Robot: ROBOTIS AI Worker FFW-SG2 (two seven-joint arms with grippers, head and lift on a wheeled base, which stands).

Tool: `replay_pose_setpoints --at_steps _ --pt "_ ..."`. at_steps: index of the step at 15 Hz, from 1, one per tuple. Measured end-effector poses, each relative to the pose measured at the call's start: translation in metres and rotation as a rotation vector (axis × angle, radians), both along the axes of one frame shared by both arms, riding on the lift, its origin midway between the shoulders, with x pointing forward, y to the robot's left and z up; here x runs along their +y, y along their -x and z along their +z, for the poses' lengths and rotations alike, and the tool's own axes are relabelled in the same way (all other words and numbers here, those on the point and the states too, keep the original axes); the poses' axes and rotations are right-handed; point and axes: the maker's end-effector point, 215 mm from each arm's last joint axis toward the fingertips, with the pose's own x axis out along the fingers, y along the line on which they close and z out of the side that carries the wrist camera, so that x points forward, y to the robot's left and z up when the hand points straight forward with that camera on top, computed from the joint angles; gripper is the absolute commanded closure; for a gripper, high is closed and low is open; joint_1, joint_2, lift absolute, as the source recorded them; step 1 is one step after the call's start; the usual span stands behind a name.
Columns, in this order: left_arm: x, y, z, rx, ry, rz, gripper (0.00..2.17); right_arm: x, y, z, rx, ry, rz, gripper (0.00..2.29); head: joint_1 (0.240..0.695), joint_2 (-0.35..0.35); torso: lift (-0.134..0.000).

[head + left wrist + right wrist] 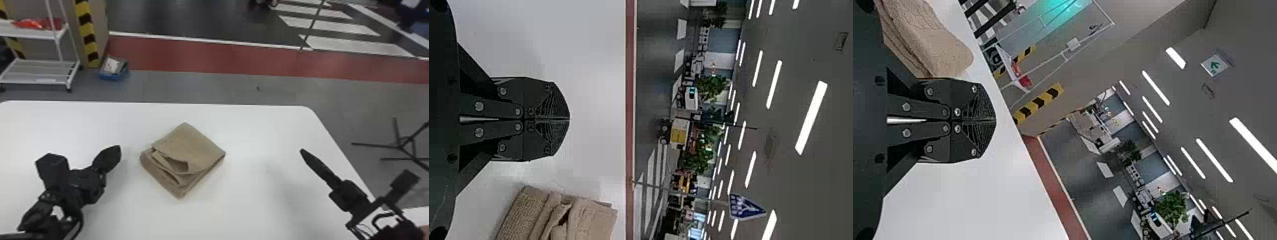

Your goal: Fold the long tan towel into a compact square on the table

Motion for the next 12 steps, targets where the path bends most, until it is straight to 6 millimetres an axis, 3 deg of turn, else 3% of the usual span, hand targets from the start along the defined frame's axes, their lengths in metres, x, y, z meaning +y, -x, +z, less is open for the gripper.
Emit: replay_pose_setpoints --at_steps 8,12 --pt "-0.063 0.013 -0.004 0.016 0.041 -0.099 2.14 0.010 -0.002 -0.012 0.018 -0.026 0.016 2.25 0.695 -0.289 -0.113" --pt "-0.082 0.024 0.003 0.032 0.059 -0.153 2.14 0.010 -0.015 -0.017 0.025 -0.036 0.013 2.25 0.695 -0.311 -0.113"
